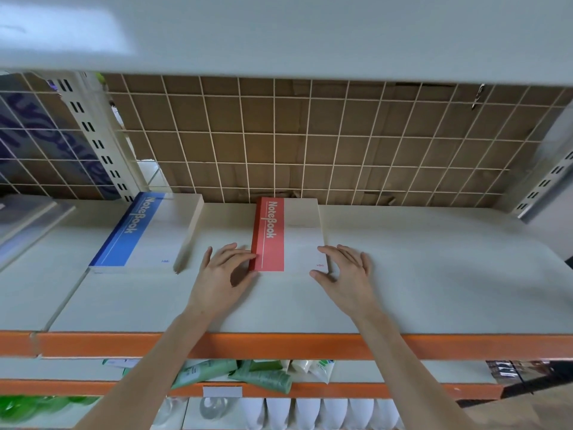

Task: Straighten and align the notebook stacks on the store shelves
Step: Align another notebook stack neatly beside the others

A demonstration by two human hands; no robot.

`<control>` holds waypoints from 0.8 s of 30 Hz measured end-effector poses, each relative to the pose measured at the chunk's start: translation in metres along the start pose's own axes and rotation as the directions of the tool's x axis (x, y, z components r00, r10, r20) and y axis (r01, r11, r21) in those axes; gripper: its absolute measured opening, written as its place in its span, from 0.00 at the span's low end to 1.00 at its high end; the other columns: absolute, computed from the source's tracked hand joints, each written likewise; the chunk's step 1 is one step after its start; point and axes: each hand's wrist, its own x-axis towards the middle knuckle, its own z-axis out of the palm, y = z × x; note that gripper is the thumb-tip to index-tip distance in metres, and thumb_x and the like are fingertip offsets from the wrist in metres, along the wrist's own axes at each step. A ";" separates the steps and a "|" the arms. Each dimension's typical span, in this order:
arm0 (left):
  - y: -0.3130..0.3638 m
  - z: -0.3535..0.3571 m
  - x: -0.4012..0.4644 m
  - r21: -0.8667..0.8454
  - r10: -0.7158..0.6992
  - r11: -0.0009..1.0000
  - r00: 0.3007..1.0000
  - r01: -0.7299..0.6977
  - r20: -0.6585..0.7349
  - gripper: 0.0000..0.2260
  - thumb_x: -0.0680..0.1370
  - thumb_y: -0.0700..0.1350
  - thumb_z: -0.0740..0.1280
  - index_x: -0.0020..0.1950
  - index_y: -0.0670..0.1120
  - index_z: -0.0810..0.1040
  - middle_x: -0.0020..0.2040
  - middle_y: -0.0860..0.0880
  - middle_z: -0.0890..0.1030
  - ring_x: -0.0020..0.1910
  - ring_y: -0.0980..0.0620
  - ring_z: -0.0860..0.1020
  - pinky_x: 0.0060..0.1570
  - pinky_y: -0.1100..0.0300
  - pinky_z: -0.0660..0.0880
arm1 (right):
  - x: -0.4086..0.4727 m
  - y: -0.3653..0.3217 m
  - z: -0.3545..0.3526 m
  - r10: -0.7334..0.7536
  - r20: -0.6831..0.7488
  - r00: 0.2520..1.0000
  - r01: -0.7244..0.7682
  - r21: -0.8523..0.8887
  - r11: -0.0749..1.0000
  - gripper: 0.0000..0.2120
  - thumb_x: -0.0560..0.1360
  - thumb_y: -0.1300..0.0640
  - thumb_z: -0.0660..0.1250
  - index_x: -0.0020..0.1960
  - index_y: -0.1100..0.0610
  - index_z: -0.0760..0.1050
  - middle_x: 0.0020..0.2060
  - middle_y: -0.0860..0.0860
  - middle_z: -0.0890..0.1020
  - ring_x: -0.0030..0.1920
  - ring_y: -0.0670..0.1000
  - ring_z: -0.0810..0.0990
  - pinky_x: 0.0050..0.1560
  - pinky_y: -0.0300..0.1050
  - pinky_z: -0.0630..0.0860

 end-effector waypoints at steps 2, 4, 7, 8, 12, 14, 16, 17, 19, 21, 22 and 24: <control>0.000 0.000 0.000 0.016 -0.001 1.000 1.000 0.001 -0.010 0.14 0.75 0.49 0.70 0.60 0.49 0.79 0.62 0.51 0.78 0.69 0.51 0.69 0.72 0.48 0.52 | 0.000 0.000 0.001 -0.003 -0.003 1.000 0.003 -0.001 1.000 0.22 0.73 0.48 0.70 0.66 0.49 0.73 0.63 0.45 0.74 0.71 0.48 0.62 0.73 0.54 0.44; -0.001 0.000 0.000 0.013 -0.008 1.000 1.000 0.009 -0.010 0.14 0.75 0.49 0.70 0.60 0.49 0.79 0.62 0.51 0.78 0.68 0.52 0.69 0.72 0.48 0.51 | 0.000 0.001 0.001 -0.009 -0.005 1.000 0.009 -0.013 1.000 0.22 0.73 0.48 0.70 0.65 0.49 0.73 0.63 0.45 0.74 0.71 0.48 0.62 0.73 0.54 0.45; 0.000 0.000 0.000 0.001 -0.022 1.000 1.000 0.022 0.007 0.14 0.75 0.49 0.69 0.61 0.50 0.79 0.63 0.51 0.77 0.68 0.52 0.69 0.72 0.48 0.51 | 0.000 0.001 0.002 -0.014 -0.003 1.000 0.014 -0.026 1.000 0.22 0.74 0.47 0.69 0.66 0.49 0.72 0.64 0.44 0.74 0.71 0.48 0.62 0.73 0.54 0.46; 0.001 0.000 0.000 -0.008 -0.029 1.000 0.999 0.029 0.014 0.15 0.75 0.49 0.69 0.61 0.50 0.78 0.63 0.51 0.77 0.68 0.52 0.69 0.72 0.48 0.51 | 0.000 0.001 0.002 -0.021 0.000 1.000 0.021 -0.039 0.999 0.22 0.74 0.47 0.69 0.66 0.48 0.72 0.65 0.44 0.73 0.71 0.48 0.62 0.73 0.53 0.46; 0.003 -0.008 -0.001 0.023 -0.037 0.999 0.994 0.035 0.105 0.19 0.76 0.52 0.67 0.66 0.52 0.73 0.66 0.53 0.74 0.70 0.53 0.65 0.74 0.47 0.50 | -0.001 0.001 0.002 -0.072 0.046 0.996 0.077 -0.132 0.988 0.26 0.73 0.44 0.67 0.69 0.47 0.68 0.68 0.44 0.69 0.72 0.48 0.58 0.71 0.50 0.44; 0.003 -0.014 -0.006 0.069 -0.053 0.997 0.982 0.041 0.179 0.25 0.77 0.57 0.64 0.72 0.53 0.65 0.70 0.52 0.69 0.74 0.52 0.59 0.74 0.47 0.46 | -0.001 0.001 0.000 -0.080 0.068 0.994 0.088 -0.137 0.987 0.28 0.74 0.43 0.67 0.71 0.47 0.65 0.70 0.45 0.67 0.73 0.49 0.55 0.71 0.51 0.43; 0.004 -0.024 -0.012 0.096 -0.085 0.993 0.979 0.068 0.185 0.30 0.76 0.61 0.62 0.75 0.52 0.60 0.72 0.50 0.68 0.75 0.52 0.57 0.74 0.50 0.44 | 0.000 -0.001 -0.001 -0.084 0.063 0.995 0.091 -0.134 0.987 0.28 0.74 0.44 0.67 0.72 0.48 0.65 0.71 0.47 0.65 0.74 0.51 0.54 0.72 0.52 0.43; 0.003 -0.031 -0.016 0.118 -0.093 0.990 0.982 0.074 0.165 0.30 0.76 0.63 0.60 0.75 0.51 0.60 0.71 0.48 0.68 0.75 0.51 0.57 0.73 0.52 0.44 | 0.001 -0.004 -0.001 -0.086 0.049 0.995 0.092 -0.133 0.987 0.28 0.74 0.44 0.67 0.72 0.48 0.65 0.71 0.48 0.65 0.74 0.51 0.54 0.72 0.53 0.44; 0.001 -0.049 -0.026 0.182 -0.099 0.980 0.989 0.078 0.110 0.32 0.76 0.66 0.55 0.74 0.48 0.62 0.70 0.46 0.70 0.74 0.50 0.60 0.73 0.53 0.46 | 0.007 -0.014 -0.002 -0.094 0.022 0.995 0.095 -0.114 0.989 0.28 0.74 0.45 0.68 0.71 0.50 0.66 0.71 0.50 0.66 0.74 0.53 0.56 0.72 0.55 0.46; -0.002 -0.071 -0.038 0.237 -0.111 0.967 0.992 0.095 0.054 0.35 0.75 0.68 0.49 0.72 0.46 0.65 0.68 0.45 0.72 0.73 0.48 0.63 0.73 0.51 0.52 | 0.017 -0.033 -0.001 -0.116 0.028 0.993 0.117 -0.061 0.991 0.28 0.74 0.47 0.69 0.71 0.51 0.67 0.71 0.52 0.66 0.74 0.54 0.56 0.73 0.57 0.47; -0.005 -0.082 -0.045 0.261 -0.125 0.959 0.992 0.111 0.035 0.37 0.74 0.69 0.45 0.72 0.45 0.66 0.68 0.45 0.73 0.72 0.47 0.64 0.72 0.50 0.54 | 0.021 -0.046 0.001 -0.135 0.043 0.990 0.137 -0.029 0.990 0.28 0.74 0.49 0.69 0.71 0.52 0.66 0.71 0.52 0.66 0.74 0.54 0.56 0.73 0.58 0.46; -0.012 -0.104 -0.061 0.320 -0.176 0.933 0.984 0.167 0.000 0.40 0.73 0.69 0.40 0.72 0.45 0.66 0.68 0.46 0.72 0.72 0.46 0.65 0.72 0.50 0.56 | 0.024 -0.078 0.007 -0.185 0.074 0.980 0.183 0.028 0.983 0.28 0.74 0.51 0.69 0.71 0.53 0.66 0.70 0.52 0.66 0.74 0.55 0.55 0.73 0.60 0.44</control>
